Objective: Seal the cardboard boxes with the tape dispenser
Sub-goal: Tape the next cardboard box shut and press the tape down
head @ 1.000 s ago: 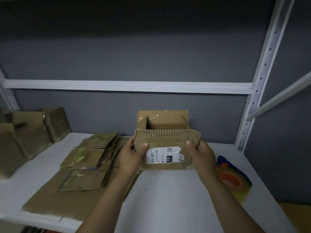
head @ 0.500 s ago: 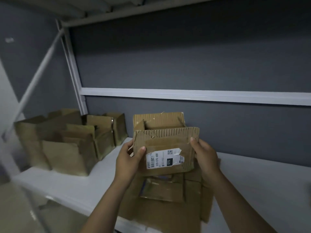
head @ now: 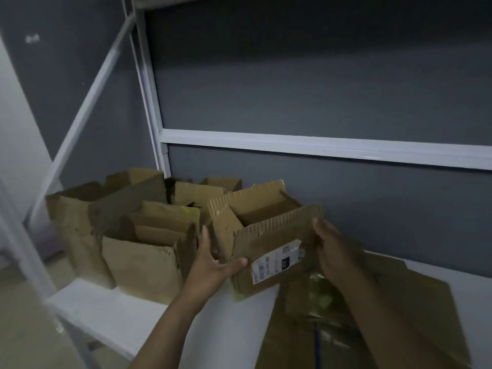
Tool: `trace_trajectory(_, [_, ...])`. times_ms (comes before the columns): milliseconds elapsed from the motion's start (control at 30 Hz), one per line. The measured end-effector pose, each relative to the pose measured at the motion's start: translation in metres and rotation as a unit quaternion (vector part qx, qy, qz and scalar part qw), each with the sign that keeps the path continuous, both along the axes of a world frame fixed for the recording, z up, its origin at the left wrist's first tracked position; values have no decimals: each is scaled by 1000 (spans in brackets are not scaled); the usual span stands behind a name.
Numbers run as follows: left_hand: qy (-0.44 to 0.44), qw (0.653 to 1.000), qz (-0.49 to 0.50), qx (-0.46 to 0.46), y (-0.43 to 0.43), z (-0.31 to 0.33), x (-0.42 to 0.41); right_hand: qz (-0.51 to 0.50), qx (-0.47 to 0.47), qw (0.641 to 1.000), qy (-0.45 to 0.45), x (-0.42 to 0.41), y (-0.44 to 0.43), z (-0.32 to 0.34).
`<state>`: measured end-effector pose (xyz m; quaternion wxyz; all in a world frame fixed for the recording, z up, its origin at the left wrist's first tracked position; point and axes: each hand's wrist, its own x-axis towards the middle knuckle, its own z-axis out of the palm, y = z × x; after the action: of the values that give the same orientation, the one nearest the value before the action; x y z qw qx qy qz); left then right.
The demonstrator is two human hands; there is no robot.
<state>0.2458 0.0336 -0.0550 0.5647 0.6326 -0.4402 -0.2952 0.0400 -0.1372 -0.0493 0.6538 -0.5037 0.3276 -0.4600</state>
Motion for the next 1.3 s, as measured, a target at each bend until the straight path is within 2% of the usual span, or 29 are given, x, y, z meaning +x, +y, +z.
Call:
trace_trajectory(100, [2,1000,-1,22,-17,-7,24,29,-6,1000,0,31,-28,1])
trace_trajectory(167, [-42,998,37,36,-33,-9,33,41,-10,999,23,55,-48,-1])
trace_trajectory(300, [-123,981,143,55,-67,-17,42,67,-11,989,129,101,-80,-6])
trace_trajectory(400, [-183,967,174,32,-84,-36,53,91,-27,975,201,126,-87,-19])
trace_trajectory(467, [-241,954,171,44,-95,-48,58,100,-44,972,210,134,-86,-25])
trace_trajectory(500, [-249,954,162,48,-100,-52,59,105,-57,973,198,135,-85,-26])
trace_trajectory(600, [-174,979,105,-3,-120,-58,64,107,-100,974,171,127,-86,-22])
trace_trajectory(667, [-175,979,100,-29,-129,-52,66,119,-133,967,182,118,-89,-27])
trace_trajectory(767, [-191,975,115,-7,-142,-37,68,142,-182,927,294,117,-91,-34])
trace_trajectory(867, [-231,961,148,39,-153,-23,74,106,-265,870,403,130,-90,-34])
trace_trajectory(933, [-219,964,137,62,-153,-16,76,72,-302,845,436,137,-86,-30])
trace_trajectory(1033, [-268,948,133,106,-146,-15,77,65,-330,817,469,140,-77,-27])
trace_trajectory(1133, [-298,945,109,82,-136,-14,76,85,-327,790,511,132,-67,-25])
trace_trajectory(1233, [-415,901,104,71,-124,-8,71,98,-322,773,538,113,-53,-21])
trace_trajectory(1300, [-485,869,94,20,-123,-5,63,78,-325,754,565,93,-41,-15])
